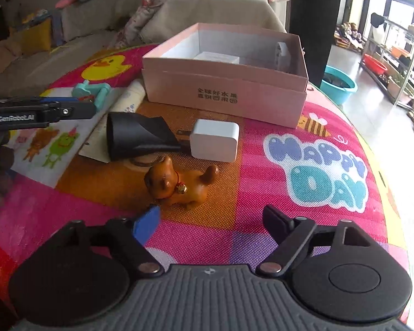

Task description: Organize rigid objects

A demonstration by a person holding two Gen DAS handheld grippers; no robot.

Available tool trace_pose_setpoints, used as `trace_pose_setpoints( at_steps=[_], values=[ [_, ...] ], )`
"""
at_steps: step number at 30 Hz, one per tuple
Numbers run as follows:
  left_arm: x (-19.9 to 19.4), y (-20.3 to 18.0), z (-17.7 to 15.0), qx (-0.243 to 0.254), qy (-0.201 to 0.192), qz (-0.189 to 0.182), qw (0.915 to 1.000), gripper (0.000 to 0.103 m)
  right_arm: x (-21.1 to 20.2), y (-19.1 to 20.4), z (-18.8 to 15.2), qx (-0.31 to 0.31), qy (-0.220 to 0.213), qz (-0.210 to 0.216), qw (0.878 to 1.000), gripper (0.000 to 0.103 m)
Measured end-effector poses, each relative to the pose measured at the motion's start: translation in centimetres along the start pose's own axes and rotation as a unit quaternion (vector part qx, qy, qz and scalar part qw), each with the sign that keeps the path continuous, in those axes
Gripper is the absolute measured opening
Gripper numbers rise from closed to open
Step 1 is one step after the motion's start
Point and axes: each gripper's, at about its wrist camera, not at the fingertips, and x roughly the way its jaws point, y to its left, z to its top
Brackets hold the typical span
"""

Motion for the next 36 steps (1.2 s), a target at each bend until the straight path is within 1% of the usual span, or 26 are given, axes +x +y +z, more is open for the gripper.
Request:
trace_pose_setpoints(
  at_steps=[2,4,5,6,8,10,11,13,16,19,20,22,24,25,28,29,31,34,36],
  values=[
    [0.1,-0.2,0.0,-0.001,0.004,0.007,1.0000,0.058,-0.8,-0.5,0.1,0.013,-0.013,0.020,1.000,0.078],
    [0.0,-0.5,-0.1,-0.005,0.002,0.005,1.0000,0.058,-0.8,-1.4,0.6,0.037,0.000,0.039,0.999,0.070],
    [-0.1,-0.7,-0.2,-0.006,0.001,0.001,1.0000,0.058,-0.6,-2.0,1.0,0.052,0.010,0.047,0.997,0.064],
    [-0.1,-0.9,-0.3,-0.005,0.001,-0.003,1.0000,0.058,-0.5,-2.8,1.4,0.073,0.021,0.055,0.996,0.061],
    [-0.2,-1.2,-0.5,-0.002,0.004,-0.005,1.0000,0.058,0.0,-4.9,2.2,0.131,0.044,0.082,0.987,0.057],
    [-0.2,-1.6,-0.7,0.001,0.006,-0.007,1.0000,0.058,0.2,-6.8,2.8,0.181,0.059,0.104,0.976,0.057],
    [-0.2,-1.7,-0.7,0.002,0.007,-0.009,0.9999,0.058,0.3,-7.3,2.6,0.197,0.061,0.109,0.972,0.057],
    [-0.3,-1.8,-0.9,0.004,0.005,-0.012,0.9999,0.058,0.4,-7.4,2.6,0.206,0.057,0.106,0.971,0.057],
    [-0.4,-1.7,-1.0,0.000,0.001,-0.020,0.9998,0.058,0.5,-7.5,2.6,0.211,0.056,0.103,0.971,0.057],
    [-0.8,-2.3,-1.0,0.023,-0.007,-0.040,0.9989,0.058,0.1,-7.3,2.7,0.197,0.042,0.080,0.976,0.057],
    [-0.9,-2.8,-1.1,0.039,-0.009,-0.052,0.9979,0.058,-0.2,-7.1,2.8,0.186,0.031,0.064,0.980,0.057],
    [-1.2,-3.9,-1.2,0.069,-0.010,-0.076,0.9946,0.058,-0.9,-6.5,2.8,0.149,-0.004,0.004,0.989,0.057],
    [-1.3,-5.2,-1.2,0.096,-0.009,-0.091,0.9912,0.060,-1.4,-6.0,2.6,0.118,-0.033,-0.043,0.992,0.057],
    [-1.3,-5.8,-1.3,0.108,-0.010,-0.088,0.9902,0.061,-1.5,-5.9,2.4,0.109,-0.040,-0.052,0.992,0.057],
    [-0.3,-7.1,-0.9,0.137,-0.011,-0.057,0.9888,0.060,-1.8,-5.9,1.9,0.102,-0.047,-0.044,0.993,0.057],
    [0.1,-7.3,-0.7,0.141,-0.011,-0.052,0.9885,0.060,-1.9,-5.9,1.7,0.100,-0.049,-0.039,0.993,0.057],
    [1.5,-7.5,0.0,0.147,-0.003,-0.056,0.9876,0.060,-2.1,-5.7,1.3,0.088,-0.054,-0.032,0.994,0.057],
    [3.9,-7.9,0.1,0.159,0.030,-0.066,0.9846,0.060,-2.4,-4.9,0.6,0.064,-0.065,-0.018,0.996,0.058],
    [5.2,-8.2,-0.2,0.162,0.041,-0.059,0.9841,0.060,-2.6,-4.3,0.3,0.052,-0.071,-0.006,0.996,0.059]
  ],
)
